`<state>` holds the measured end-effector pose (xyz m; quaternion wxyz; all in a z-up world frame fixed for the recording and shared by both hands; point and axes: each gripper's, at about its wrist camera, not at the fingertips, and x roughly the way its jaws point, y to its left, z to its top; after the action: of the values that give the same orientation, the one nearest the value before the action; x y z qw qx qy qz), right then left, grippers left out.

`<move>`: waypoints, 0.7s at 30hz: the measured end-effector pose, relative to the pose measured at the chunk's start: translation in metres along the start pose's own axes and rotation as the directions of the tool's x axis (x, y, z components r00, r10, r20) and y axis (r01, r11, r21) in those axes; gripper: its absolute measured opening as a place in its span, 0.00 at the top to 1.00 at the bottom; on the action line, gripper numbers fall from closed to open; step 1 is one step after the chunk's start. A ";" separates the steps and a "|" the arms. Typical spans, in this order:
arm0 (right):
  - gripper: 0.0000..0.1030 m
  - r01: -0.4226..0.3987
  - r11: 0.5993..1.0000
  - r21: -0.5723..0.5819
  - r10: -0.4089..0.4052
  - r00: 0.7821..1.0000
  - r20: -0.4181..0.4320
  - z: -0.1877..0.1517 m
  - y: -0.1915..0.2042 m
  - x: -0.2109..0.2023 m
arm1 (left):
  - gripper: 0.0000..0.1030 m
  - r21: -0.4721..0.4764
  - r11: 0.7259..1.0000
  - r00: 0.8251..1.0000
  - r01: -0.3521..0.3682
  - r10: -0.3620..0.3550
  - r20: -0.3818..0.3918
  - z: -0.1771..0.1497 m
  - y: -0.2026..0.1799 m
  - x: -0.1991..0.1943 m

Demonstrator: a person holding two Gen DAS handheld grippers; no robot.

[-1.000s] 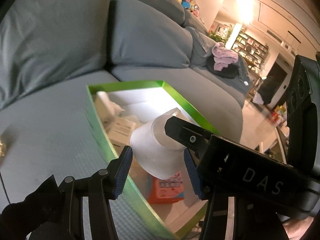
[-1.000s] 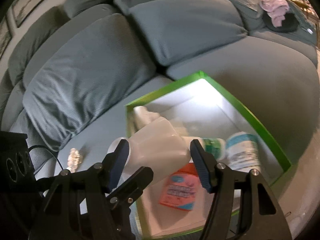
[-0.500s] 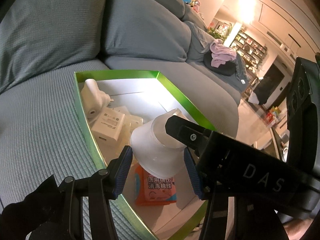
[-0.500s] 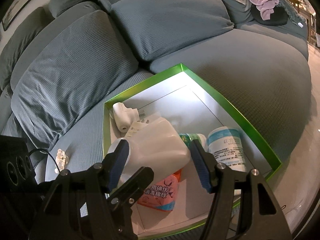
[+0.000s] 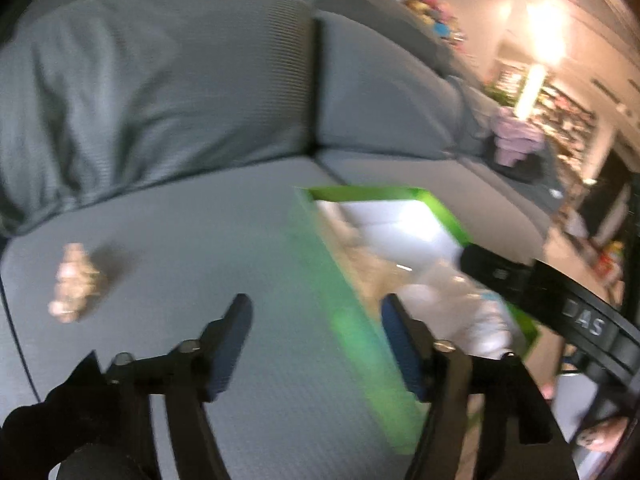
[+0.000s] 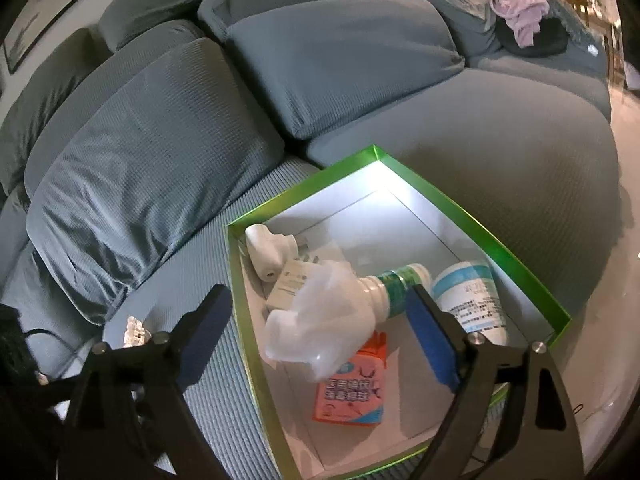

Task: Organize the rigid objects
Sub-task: 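Lower the white piece into the green box and open the right gripper, then move the right gripper to the clear pink-beaded clip and close on it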

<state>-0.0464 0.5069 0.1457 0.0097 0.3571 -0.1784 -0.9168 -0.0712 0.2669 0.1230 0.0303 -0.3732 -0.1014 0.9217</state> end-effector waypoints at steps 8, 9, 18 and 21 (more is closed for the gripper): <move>0.12 -0.053 0.994 -0.092 0.051 0.998 -0.024 -0.013 0.043 0.005 | 0.29 -0.055 0.976 0.977 -0.211 0.211 -0.019 -0.021 0.073 -0.022; 0.11 -0.063 0.993 -0.099 0.060 0.998 -0.028 -0.015 0.049 0.006 | 0.29 -0.068 0.968 0.970 -0.243 0.241 -0.034 -0.023 0.080 -0.023; 0.09 -0.223 0.961 -0.164 0.206 0.972 -0.115 -0.035 0.116 0.025 | 0.29 -0.154 0.934 0.947 -0.321 0.316 -0.056 -0.030 0.149 -0.037; 0.09 -0.277 0.942 -0.187 0.249 0.955 -0.160 -0.041 0.142 0.036 | 0.29 -0.188 0.931 0.949 -0.314 0.312 -0.041 -0.029 0.169 -0.042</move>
<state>-0.0617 0.3551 0.1418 0.1815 0.3877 -0.1269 -0.8948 -0.0176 0.1006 0.0958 -0.1525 -0.3905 -0.1290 0.8987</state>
